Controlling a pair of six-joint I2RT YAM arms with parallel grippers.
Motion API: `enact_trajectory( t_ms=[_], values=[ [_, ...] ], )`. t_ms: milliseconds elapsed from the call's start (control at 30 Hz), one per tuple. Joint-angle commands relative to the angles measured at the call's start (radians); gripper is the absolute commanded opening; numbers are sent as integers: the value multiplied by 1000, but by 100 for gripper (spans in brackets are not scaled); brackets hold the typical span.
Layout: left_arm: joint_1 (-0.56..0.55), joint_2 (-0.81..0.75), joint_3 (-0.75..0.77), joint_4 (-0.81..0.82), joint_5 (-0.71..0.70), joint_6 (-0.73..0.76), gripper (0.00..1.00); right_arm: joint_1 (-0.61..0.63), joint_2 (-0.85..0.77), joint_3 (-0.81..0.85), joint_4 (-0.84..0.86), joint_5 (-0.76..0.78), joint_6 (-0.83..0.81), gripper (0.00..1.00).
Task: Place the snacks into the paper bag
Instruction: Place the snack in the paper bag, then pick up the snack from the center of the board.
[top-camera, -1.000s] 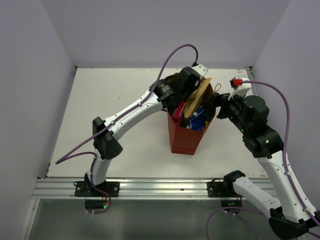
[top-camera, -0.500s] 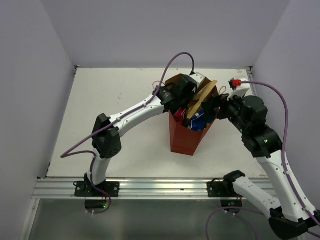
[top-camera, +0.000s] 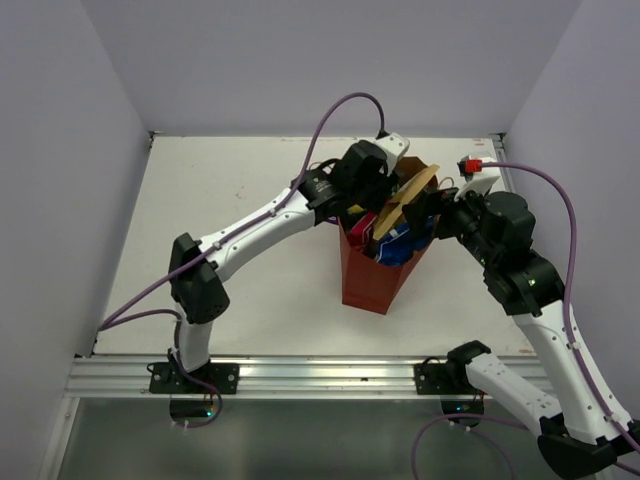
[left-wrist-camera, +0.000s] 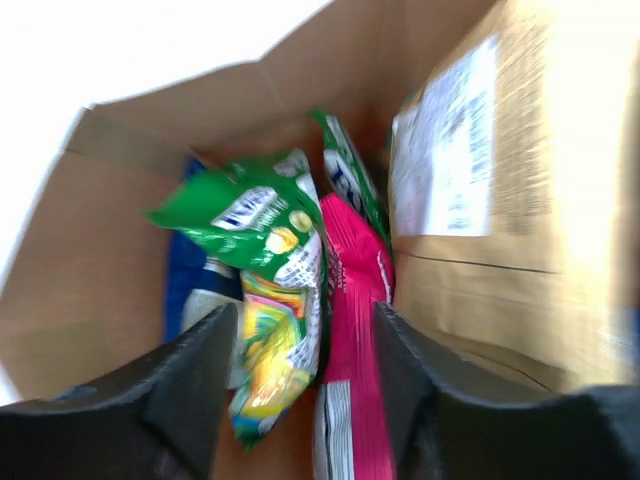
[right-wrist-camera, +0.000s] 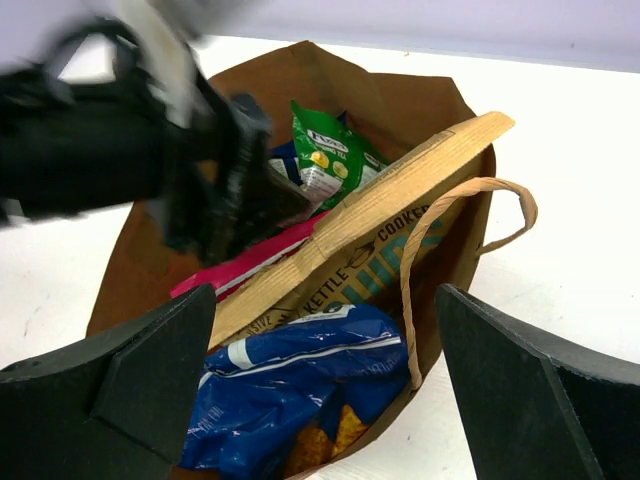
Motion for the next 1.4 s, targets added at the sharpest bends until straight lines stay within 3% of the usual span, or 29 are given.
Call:
enact_trajectory(
  t_ms=[0,367,800,1133,1367],
  values=[
    [-5,-159,25,56,-55,25,65,0,2,8,29,-11,-4,95],
    [4,-394,-53,142,-163,45,96,-2,-13,6,30,-8,-11,95],
    [294,-558,-315,187,-137,-125,97,0,-28,-5,35,0,-21,95],
    [582,-516,-619,302,171,-353,92,0,-36,-20,46,1,-28,95],
    [632,-433,-837,581,352,-600,90,0,-53,-40,55,12,-31,95]
  ],
)
